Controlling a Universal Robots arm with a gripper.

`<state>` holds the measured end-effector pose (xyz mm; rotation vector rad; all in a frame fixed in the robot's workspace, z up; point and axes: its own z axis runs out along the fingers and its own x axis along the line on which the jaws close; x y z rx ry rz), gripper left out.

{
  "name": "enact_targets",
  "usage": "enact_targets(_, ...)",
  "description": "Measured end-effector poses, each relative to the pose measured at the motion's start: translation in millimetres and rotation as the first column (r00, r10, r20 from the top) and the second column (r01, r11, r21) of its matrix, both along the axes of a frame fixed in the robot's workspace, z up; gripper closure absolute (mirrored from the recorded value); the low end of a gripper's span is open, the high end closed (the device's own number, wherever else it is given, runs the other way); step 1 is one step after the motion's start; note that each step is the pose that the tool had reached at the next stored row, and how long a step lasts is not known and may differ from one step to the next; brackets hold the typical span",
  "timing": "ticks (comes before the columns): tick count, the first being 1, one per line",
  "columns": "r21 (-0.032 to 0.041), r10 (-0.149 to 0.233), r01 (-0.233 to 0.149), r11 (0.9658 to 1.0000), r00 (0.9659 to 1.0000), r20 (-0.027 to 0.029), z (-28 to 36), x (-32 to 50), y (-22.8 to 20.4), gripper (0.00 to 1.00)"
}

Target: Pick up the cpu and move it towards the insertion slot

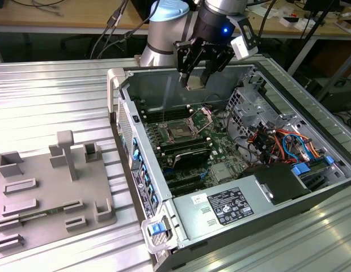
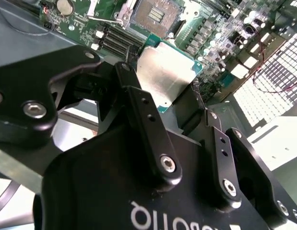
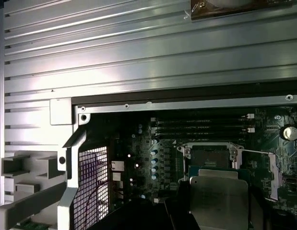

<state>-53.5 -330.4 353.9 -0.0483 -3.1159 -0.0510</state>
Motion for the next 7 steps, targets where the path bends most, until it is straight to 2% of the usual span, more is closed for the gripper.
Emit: enact_targets(7, 0.0, 0.0, 0.0, 1.0, 1.0, 0.0001, 0.0, 0.0, 0.0, 0.45)
